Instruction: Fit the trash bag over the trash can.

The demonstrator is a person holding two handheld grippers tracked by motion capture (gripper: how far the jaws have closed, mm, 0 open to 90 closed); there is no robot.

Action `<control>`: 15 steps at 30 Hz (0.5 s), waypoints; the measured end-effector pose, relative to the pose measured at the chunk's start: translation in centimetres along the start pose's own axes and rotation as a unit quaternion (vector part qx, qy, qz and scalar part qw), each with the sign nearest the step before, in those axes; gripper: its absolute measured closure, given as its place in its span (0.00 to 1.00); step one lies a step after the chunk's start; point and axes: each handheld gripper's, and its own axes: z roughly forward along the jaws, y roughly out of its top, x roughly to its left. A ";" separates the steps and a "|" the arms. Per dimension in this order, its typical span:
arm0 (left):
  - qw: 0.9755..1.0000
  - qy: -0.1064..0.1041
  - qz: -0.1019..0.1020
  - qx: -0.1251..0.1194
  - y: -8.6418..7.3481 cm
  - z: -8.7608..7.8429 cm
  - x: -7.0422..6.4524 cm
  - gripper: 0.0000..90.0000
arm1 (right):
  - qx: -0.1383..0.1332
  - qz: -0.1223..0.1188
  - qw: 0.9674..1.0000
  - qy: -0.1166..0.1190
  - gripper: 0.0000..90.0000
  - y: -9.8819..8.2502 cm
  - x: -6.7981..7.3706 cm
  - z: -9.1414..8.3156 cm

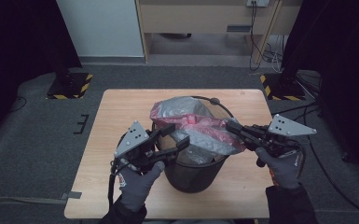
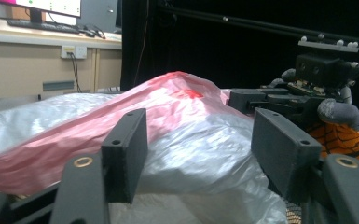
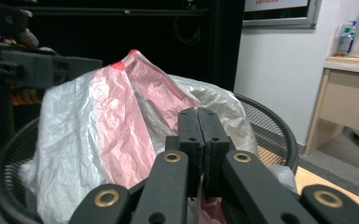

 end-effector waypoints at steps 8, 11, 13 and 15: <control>0.999 0.026 0.023 0.040 -0.6 1.0 -1.2 0.51 | -0.010 0.007 1.000 0.010 1.00 -0.4 0.2 -0.2; 0.998 0.021 0.023 0.047 -0.7 1.0 -1.1 0.69 | -0.012 0.008 1.000 0.013 1.00 -0.3 0.2 -0.2; 0.998 0.020 0.026 0.051 -0.8 1.0 -1.1 0.80 | -0.013 0.011 1.000 0.012 1.00 -0.3 0.2 -0.2; 0.998 0.016 0.028 0.050 -0.9 1.0 -1.1 0.87 | -0.015 0.013 1.000 0.013 1.00 -0.3 0.2 -0.3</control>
